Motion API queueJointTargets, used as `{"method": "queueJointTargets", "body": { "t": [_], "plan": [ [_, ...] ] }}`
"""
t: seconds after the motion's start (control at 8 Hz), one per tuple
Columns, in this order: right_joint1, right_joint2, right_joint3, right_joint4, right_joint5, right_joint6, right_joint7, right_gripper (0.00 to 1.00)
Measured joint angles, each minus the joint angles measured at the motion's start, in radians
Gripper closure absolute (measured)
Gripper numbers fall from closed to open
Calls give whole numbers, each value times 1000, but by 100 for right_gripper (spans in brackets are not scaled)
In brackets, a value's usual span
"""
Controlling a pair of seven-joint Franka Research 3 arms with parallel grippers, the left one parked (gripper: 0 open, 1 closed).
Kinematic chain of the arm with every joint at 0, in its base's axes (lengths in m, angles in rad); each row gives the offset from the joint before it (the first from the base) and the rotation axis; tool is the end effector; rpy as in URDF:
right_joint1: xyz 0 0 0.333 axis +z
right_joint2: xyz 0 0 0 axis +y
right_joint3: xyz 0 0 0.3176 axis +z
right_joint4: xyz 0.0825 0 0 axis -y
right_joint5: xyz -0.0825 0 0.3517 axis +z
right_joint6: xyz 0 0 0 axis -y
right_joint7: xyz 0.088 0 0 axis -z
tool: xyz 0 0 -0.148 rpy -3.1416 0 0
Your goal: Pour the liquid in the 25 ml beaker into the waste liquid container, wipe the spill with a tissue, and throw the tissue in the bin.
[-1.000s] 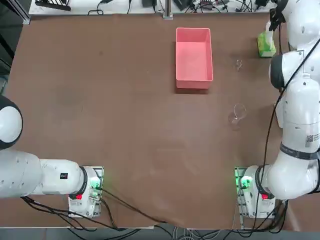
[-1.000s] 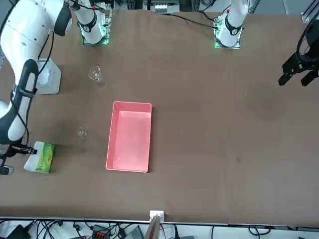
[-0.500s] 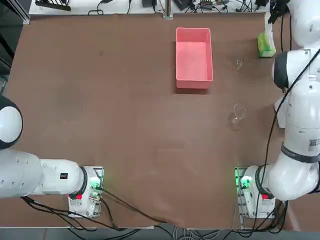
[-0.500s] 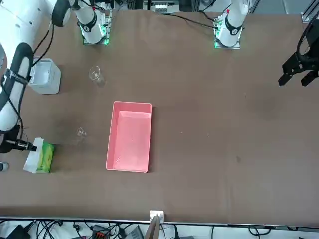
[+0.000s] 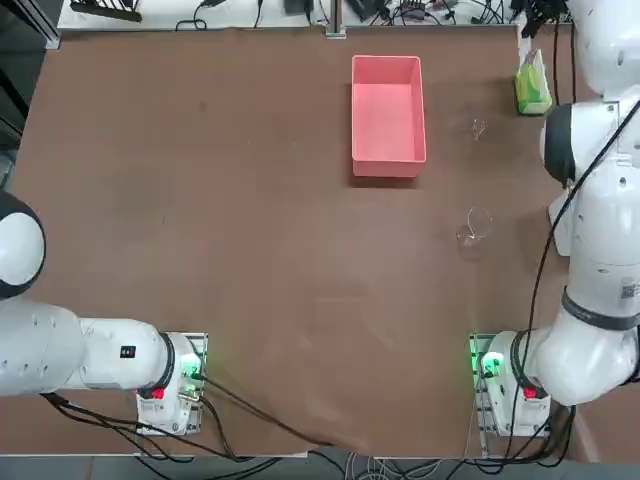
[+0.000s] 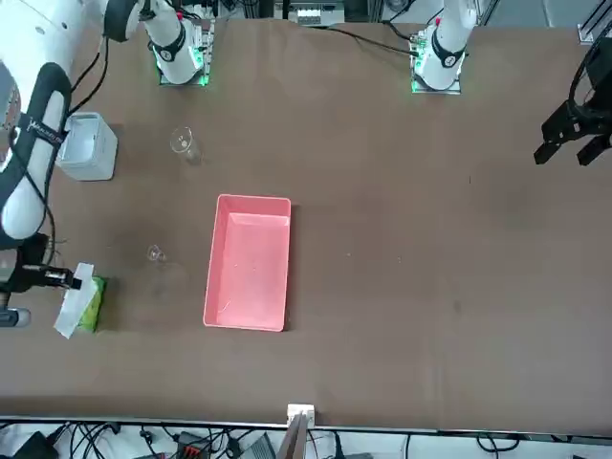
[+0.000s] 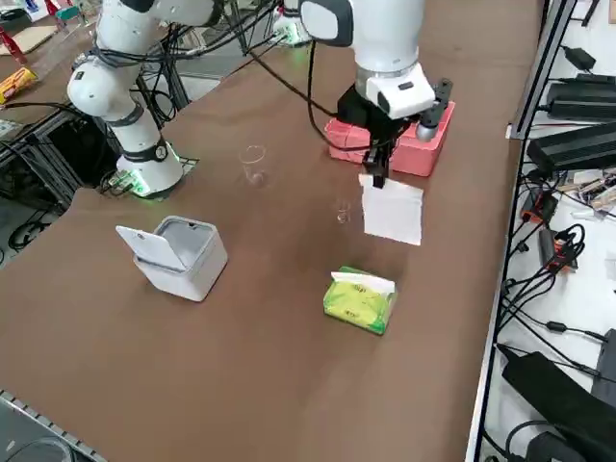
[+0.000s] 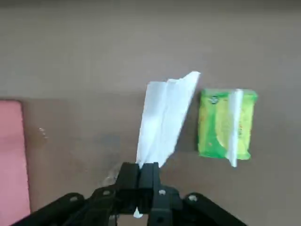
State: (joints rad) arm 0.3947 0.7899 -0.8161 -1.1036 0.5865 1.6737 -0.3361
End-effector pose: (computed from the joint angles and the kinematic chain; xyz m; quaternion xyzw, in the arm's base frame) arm 0.7042 -0.0468 0.3959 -0.9998 -0.0062 0.0008 0.0205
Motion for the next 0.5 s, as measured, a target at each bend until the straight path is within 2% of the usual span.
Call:
{"method": "queueJointTargets", "body": {
  "t": [0.12,0.25,0.38,0.5],
  "plan": [
    [15,-1,30,18,0,-5,-7,98],
    [20,-1,78,30,11,-5,-8,98],
    [19,0,121,32,71,-4,-8,98],
    [18,1,141,32,183,-4,-14,98]
  ]
}}
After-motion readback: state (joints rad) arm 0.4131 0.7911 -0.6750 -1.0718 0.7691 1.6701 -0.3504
